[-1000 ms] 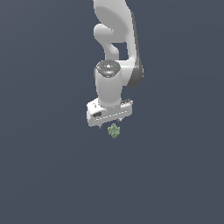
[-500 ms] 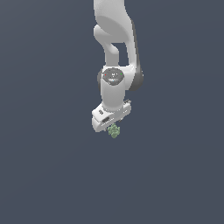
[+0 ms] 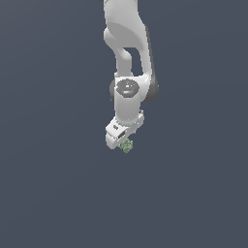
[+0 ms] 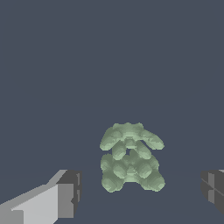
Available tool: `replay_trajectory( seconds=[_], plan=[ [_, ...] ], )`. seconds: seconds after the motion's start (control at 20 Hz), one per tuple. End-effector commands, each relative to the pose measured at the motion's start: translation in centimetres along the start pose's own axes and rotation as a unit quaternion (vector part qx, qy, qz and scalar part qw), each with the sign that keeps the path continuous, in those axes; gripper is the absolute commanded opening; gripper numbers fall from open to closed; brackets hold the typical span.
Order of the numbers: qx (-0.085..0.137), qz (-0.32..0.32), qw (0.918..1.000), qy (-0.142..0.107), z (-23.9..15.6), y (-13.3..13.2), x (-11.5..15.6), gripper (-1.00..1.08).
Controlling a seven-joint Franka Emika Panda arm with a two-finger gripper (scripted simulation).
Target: Pick up the object and move it to a goal position.
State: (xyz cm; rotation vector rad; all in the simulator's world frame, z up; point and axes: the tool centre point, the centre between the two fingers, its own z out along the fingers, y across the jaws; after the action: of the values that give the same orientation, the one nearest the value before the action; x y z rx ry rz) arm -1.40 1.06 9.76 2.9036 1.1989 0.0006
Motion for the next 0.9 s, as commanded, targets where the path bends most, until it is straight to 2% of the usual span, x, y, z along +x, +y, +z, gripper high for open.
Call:
replay_trajectory(
  seconds=[0.0,0.35,0.85],
  plan=[
    [0.000,-0.008,1.0000,0.000,0.1,-0.1,0.0,1.00],
    [0.000,-0.008,1.0000,0.000,0.8,-0.1,0.0,1.00],
    [0.000,-0.010,0.9999,0.000,5.0,-0.2,-0.1,1.00]
  ],
)
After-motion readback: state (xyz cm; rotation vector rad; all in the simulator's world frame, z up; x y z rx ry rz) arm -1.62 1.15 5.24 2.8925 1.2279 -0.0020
